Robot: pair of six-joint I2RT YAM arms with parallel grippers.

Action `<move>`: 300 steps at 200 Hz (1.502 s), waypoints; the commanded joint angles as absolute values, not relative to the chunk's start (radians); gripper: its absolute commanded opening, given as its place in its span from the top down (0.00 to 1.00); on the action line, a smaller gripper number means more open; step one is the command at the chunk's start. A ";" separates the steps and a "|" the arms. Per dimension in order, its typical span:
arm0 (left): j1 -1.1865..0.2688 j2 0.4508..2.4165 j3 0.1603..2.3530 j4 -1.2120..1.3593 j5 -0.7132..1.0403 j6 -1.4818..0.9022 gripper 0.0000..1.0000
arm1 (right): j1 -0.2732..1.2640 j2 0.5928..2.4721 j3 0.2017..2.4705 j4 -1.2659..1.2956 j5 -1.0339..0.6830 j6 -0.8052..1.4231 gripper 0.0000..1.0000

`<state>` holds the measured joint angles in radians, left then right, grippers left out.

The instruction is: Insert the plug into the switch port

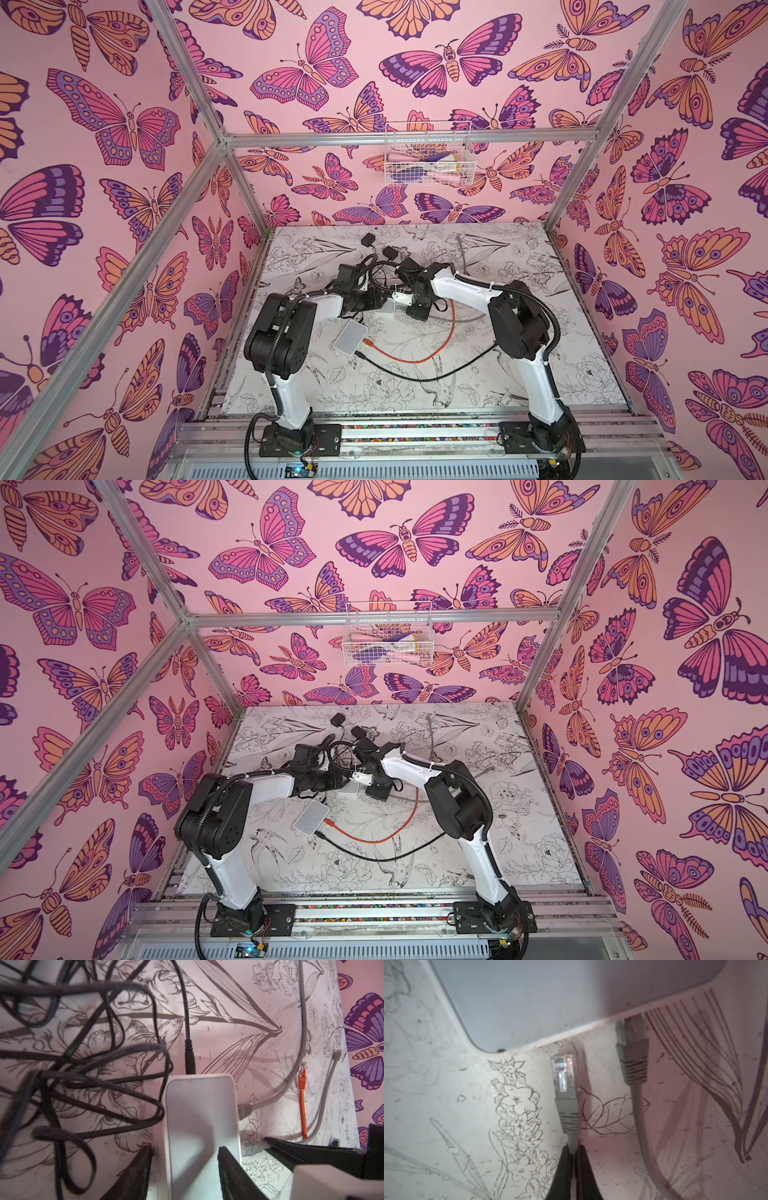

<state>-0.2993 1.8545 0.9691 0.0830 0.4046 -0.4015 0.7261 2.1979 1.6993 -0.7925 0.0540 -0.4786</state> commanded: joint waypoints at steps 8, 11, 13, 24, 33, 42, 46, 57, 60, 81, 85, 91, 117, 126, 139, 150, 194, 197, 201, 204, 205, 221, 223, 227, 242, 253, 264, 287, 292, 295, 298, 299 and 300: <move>-0.292 1.892 0.988 0.083 0.439 -0.394 0.47 | 0.725 2.223 1.745 -0.822 0.005 -0.461 1.00; -0.292 1.893 0.989 0.083 0.441 -0.394 0.48 | 0.725 2.224 1.747 -0.823 0.002 -0.460 1.00; -0.292 1.895 0.991 0.083 0.442 -0.394 0.48 | 0.725 2.225 1.748 -0.822 0.001 -0.460 1.00; -0.293 1.899 0.995 0.086 0.452 -0.393 0.49 | 0.725 2.229 1.753 -0.822 -0.012 -0.456 1.00; -0.293 1.902 0.997 0.090 0.457 -0.393 0.49 | 0.725 2.229 1.753 -0.820 -0.025 -0.455 1.00; -0.295 1.905 0.999 0.095 0.460 -0.393 0.49 | 0.724 2.227 1.753 -0.815 -0.036 -0.454 1.00; -0.296 1.908 1.000 0.097 0.462 -0.393 0.49 | 0.725 2.227 1.753 -0.812 -0.039 -0.451 1.00; -0.297 1.913 1.007 0.101 0.467 -0.391 0.50 | 0.726 2.226 1.753 -0.812 -0.049 -0.450 1.00; -0.298 1.915 1.010 0.101 0.468 -0.391 0.50 | 0.726 2.226 1.753 -0.811 -0.050 -0.450 1.00; -0.303 1.929 1.029 0.100 0.483 -0.390 0.50 | 0.726 2.214 1.745 -0.803 -0.076 -0.447 1.00; -0.304 1.931 1.031 0.101 0.486 -0.388 0.50 | 0.726 2.209 1.741 -0.800 -0.082 -0.447 1.00; -0.307 1.935 1.036 0.101 0.491 -0.386 0.50 | 0.726 2.203 1.735 -0.794 -0.091 -0.444 1.00; -0.310 1.940 1.039 0.101 0.484 -0.382 0.51 | 0.723 2.182 1.712 -0.769 -0.083 -0.436 1.00; -0.310 1.938 1.035 0.101 0.479 -0.381 0.51 | 0.719 2.179 1.712 -0.770 -0.071 -0.432 1.00; -0.311 1.936 1.029 0.099 0.468 -0.375 0.52 | 0.710 2.177 1.711 -0.770 -0.063 -0.426 1.00; -0.308 1.934 1.025 0.098 0.463 -0.371 0.52 | 0.704 2.175 1.711 -0.770 -0.057 -0.423 1.00; -0.309 1.938 1.019 0.098 0.466 -0.368 0.53 | 0.691 2.176 1.712 -0.756 -0.043 -0.410 1.00; -0.309 1.936 1.017 0.098 0.466 -0.367 0.53 | 0.690 2.177 1.712 -0.753 -0.043 -0.407 1.00; -0.309 1.936 1.017 0.098 0.467 -0.367 0.53 | 0.688 2.177 1.713 -0.752 -0.042 -0.406 1.00; -0.310 1.937 1.016 0.098 0.468 -0.367 0.53 | 0.687 2.179 1.715 -0.753 -0.041 -0.406 1.00; -0.311 1.937 1.017 0.097 0.467 -0.367 0.53 | 0.687 2.178 1.716 -0.754 -0.040 -0.405 1.00; -0.309 1.934 1.015 0.097 0.465 -0.361 0.53 | 0.685 2.183 1.722 -0.756 -0.038 -0.407 1.00; -0.309 1.934 1.015 0.097 0.465 -0.361 0.54 | 0.685 2.183 1.723 -0.757 -0.037 -0.407 1.00; -0.309 1.933 1.014 0.098 0.463 -0.360 0.54 | 0.684 2.184 1.724 -0.756 -0.036 -0.408 1.00; -0.308 1.933 1.015 0.097 0.461 -0.357 0.54 | 0.683 2.190 1.735 -0.763 -0.029 -0.411 1.00; -0.308 1.931 1.016 0.093 0.458 -0.354 0.54 | 0.683 2.196 1.745 -0.774 -0.018 -0.413 1.00; -0.308 1.931 1.017 0.089 0.455 -0.351 0.54 | 0.683 2.198 1.751 -0.781 -0.007 -0.413 1.00; -0.308 1.930 1.018 0.079 0.442 -0.342 0.54 | 0.683 2.191 1.746 -0.782 0.004 -0.415 1.00; -0.308 1.930 1.020 0.077 0.437 -0.341 0.54 | 0.683 2.191 1.744 -0.784 0.007 -0.415 1.00; -0.309 1.930 1.020 0.077 0.436 -0.340 0.54 | 0.683 2.189 1.743 -0.786 0.009 -0.415 1.00; -0.308 1.929 1.020 0.076 0.434 -0.341 0.54 | 0.683 2.187 1.741 -0.785 0.010 -0.415 1.00; -0.308 1.929 1.020 0.076 0.434 -0.341 0.54 | 0.683 2.186 1.740 -0.785 0.010 -0.415 1.00; -0.307 1.929 1.020 0.075 0.434 -0.341 0.54 | 0.683 2.186 1.740 -0.785 0.010 -0.415 1.00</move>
